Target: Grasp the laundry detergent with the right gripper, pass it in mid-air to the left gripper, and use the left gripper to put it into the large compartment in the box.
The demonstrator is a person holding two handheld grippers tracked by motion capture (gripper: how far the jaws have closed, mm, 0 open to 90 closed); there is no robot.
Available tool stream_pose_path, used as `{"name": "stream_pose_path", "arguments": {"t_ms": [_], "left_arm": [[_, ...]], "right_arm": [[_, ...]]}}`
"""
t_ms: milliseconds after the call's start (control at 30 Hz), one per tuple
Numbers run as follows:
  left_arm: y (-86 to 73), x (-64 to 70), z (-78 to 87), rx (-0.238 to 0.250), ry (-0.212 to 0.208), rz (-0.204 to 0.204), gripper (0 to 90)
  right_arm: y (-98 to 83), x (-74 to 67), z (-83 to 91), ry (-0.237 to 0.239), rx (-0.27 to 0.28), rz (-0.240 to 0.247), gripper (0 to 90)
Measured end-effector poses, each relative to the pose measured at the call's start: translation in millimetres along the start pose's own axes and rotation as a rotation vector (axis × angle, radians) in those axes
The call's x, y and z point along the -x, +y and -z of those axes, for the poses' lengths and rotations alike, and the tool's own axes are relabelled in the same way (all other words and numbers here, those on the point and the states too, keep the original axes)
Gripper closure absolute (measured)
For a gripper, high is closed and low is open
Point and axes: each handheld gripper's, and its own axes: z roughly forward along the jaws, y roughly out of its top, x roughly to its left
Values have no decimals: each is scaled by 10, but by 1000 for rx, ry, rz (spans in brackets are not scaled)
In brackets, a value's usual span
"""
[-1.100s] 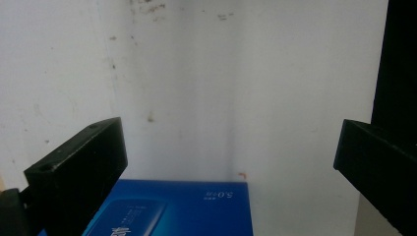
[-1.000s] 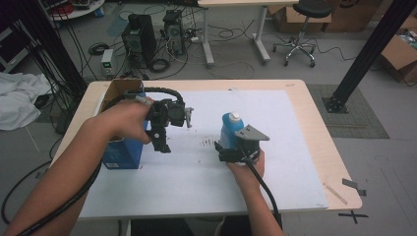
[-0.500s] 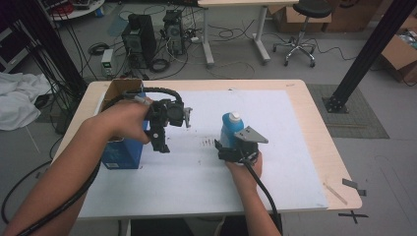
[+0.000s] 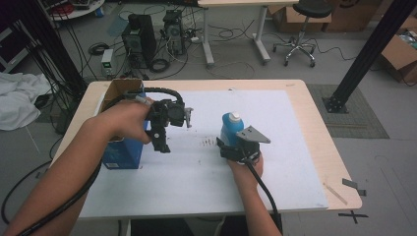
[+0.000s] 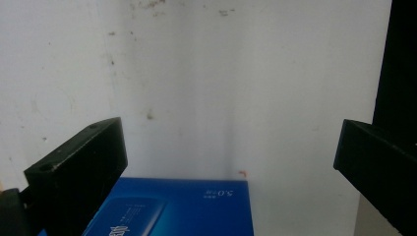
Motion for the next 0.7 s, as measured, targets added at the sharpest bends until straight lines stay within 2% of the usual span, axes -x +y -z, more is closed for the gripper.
{"name": "stream_pose_path", "arguments": {"t_ms": [133,700], "left_arm": [[0,-3,-5,-5,-1,1,0],[13,0,-17,-8,-3,1,0]], "right_arm": [[-3,-7,-8,-13,-6,0,241],[-32,10,-18,-29,-6,-9,298]]}}
